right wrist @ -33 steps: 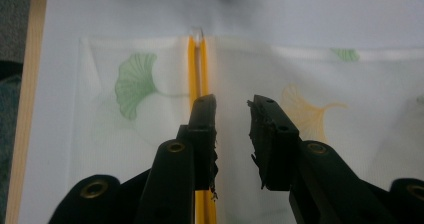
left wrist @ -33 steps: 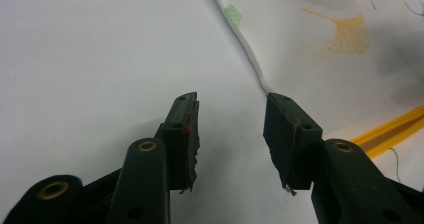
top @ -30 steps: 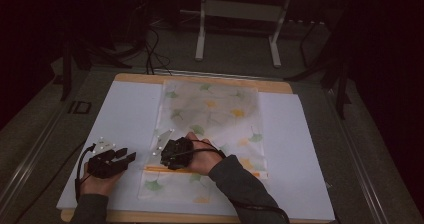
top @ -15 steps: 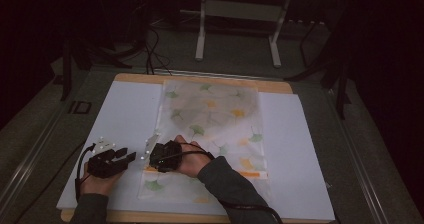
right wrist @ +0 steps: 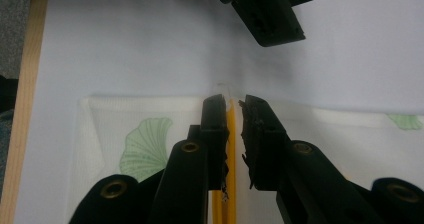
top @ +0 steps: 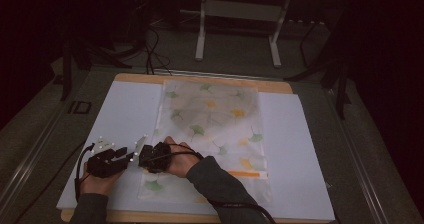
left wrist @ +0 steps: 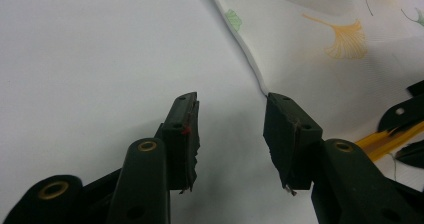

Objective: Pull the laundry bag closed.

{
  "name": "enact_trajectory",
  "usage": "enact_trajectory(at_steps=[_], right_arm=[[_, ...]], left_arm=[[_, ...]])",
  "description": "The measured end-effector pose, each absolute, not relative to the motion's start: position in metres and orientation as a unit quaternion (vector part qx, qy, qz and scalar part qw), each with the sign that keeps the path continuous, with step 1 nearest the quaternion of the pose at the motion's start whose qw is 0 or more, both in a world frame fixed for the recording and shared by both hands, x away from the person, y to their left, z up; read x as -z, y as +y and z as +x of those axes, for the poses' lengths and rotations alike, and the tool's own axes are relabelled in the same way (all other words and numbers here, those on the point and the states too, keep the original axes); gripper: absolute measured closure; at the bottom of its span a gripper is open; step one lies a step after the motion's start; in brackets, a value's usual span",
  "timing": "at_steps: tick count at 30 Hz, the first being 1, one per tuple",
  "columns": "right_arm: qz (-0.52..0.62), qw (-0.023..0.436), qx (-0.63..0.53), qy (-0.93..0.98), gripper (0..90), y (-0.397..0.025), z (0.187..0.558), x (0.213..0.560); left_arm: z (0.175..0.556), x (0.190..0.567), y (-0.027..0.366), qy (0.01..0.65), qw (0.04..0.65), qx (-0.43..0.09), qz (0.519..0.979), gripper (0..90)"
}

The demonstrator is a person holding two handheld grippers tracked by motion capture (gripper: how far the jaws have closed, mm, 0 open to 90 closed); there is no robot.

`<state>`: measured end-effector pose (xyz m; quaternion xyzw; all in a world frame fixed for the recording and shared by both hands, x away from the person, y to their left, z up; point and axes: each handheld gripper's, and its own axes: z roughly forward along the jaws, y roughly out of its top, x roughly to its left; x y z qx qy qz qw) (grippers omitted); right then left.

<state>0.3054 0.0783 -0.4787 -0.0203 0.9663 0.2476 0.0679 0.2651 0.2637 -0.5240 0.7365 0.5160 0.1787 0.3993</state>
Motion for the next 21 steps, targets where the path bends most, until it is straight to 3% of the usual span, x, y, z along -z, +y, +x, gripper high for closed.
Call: enact_trajectory(at_steps=[21], right_arm=[[-0.005,0.053,-0.237,0.97,79.0,0.105,0.309,0.497]], left_arm=[[0.264,0.523,0.267,0.52,0.407,-0.18,0.73,57.7]])
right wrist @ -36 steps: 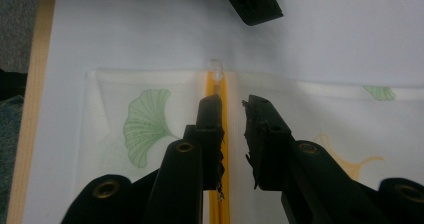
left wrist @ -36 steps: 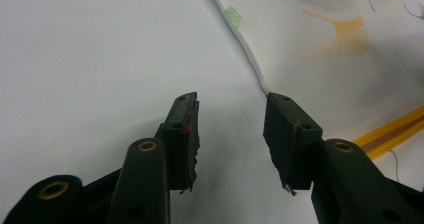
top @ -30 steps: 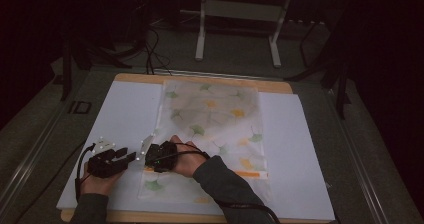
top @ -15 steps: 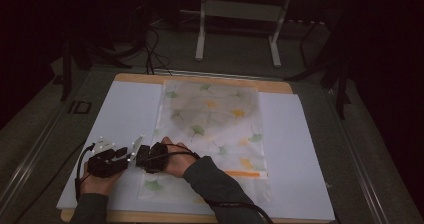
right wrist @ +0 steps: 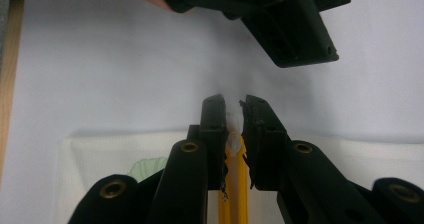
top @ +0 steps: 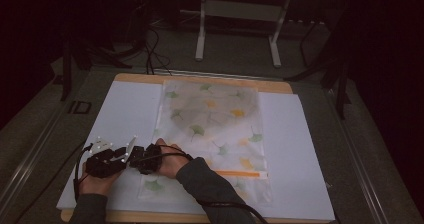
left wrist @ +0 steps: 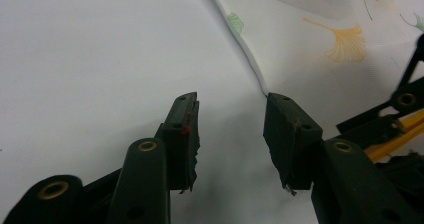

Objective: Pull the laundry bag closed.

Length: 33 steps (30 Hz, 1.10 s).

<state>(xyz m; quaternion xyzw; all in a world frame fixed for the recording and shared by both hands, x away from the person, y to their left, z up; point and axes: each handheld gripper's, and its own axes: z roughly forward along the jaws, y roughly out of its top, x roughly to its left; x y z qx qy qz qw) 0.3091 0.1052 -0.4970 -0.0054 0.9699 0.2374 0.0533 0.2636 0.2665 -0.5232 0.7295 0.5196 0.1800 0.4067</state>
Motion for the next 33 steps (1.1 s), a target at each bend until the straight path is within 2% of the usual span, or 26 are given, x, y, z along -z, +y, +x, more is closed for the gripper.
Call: enact_trajectory(at_steps=[12,18,33], right_arm=[[0.011,0.049,-0.214,0.975,76.3,0.115,0.31,0.506],[0.015,0.053,-0.197,0.979,82.1,0.122,0.309,0.509],[0.02,0.054,-0.216,0.975,83.4,0.117,0.308,0.501]], left_arm=[[0.263,0.523,0.268,0.52,0.406,-0.18,0.73,57.7],[0.263,0.523,0.268,0.521,0.406,-0.18,0.729,57.7],[0.263,0.524,0.268,0.522,0.405,-0.181,0.729,57.7]])
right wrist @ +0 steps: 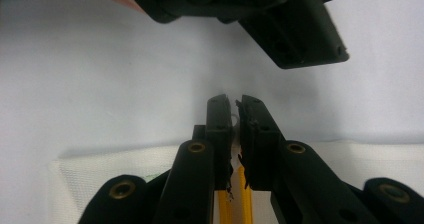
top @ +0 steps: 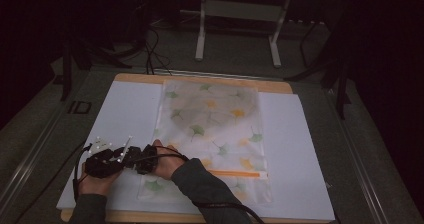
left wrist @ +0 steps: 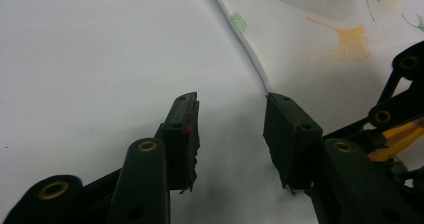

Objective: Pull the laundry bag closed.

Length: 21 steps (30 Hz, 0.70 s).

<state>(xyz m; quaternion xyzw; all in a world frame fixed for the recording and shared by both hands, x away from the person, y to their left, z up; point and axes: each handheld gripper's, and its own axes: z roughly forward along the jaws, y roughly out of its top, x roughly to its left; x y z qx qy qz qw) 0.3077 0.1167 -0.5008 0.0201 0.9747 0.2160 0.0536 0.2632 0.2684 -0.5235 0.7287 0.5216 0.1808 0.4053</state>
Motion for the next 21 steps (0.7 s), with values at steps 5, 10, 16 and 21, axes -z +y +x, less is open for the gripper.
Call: enact_trajectory(at_steps=[5,10,16,21], right_arm=[[0.019,0.052,-0.221,0.974,84.2,0.115,0.308,0.498],[0.019,0.053,-0.223,0.973,84.7,0.112,0.307,0.496],[0.016,0.053,-0.227,0.972,85.0,0.107,0.305,0.494],[0.018,0.055,-0.228,0.972,85.3,0.102,0.305,0.492]], left_arm=[[0.263,0.523,0.268,0.521,0.406,-0.181,0.728,57.7],[0.263,0.523,0.269,0.522,0.406,-0.181,0.728,57.7],[0.263,0.524,0.268,0.522,0.404,-0.183,0.729,57.7],[0.263,0.524,0.268,0.523,0.403,-0.183,0.729,57.7]])
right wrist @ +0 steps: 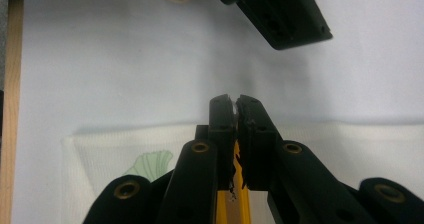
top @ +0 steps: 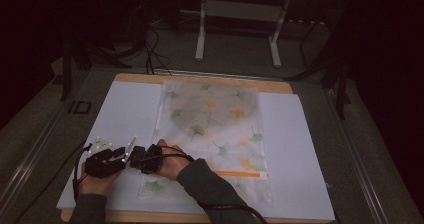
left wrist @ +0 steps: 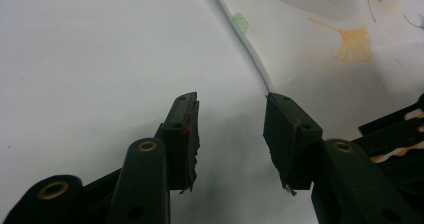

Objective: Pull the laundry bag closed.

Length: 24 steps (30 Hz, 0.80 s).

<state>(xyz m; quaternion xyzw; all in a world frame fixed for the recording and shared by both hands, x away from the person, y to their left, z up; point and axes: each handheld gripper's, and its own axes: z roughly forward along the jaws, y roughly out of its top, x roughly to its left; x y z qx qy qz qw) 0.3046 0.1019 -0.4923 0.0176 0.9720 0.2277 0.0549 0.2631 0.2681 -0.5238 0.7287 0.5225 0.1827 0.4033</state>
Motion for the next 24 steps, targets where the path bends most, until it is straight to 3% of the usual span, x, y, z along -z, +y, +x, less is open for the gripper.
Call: enact_trajectory(at_steps=[17,24], right_arm=[[0.013,0.05,-0.22,0.974,84.9,0.079,0.305,0.497],[0.008,0.04,-0.211,0.977,79.5,0.07,0.305,0.501]], left_arm=[[0.263,0.524,0.268,0.522,0.402,-0.184,0.73,57.7],[0.263,0.524,0.268,0.522,0.401,-0.184,0.73,57.7]])
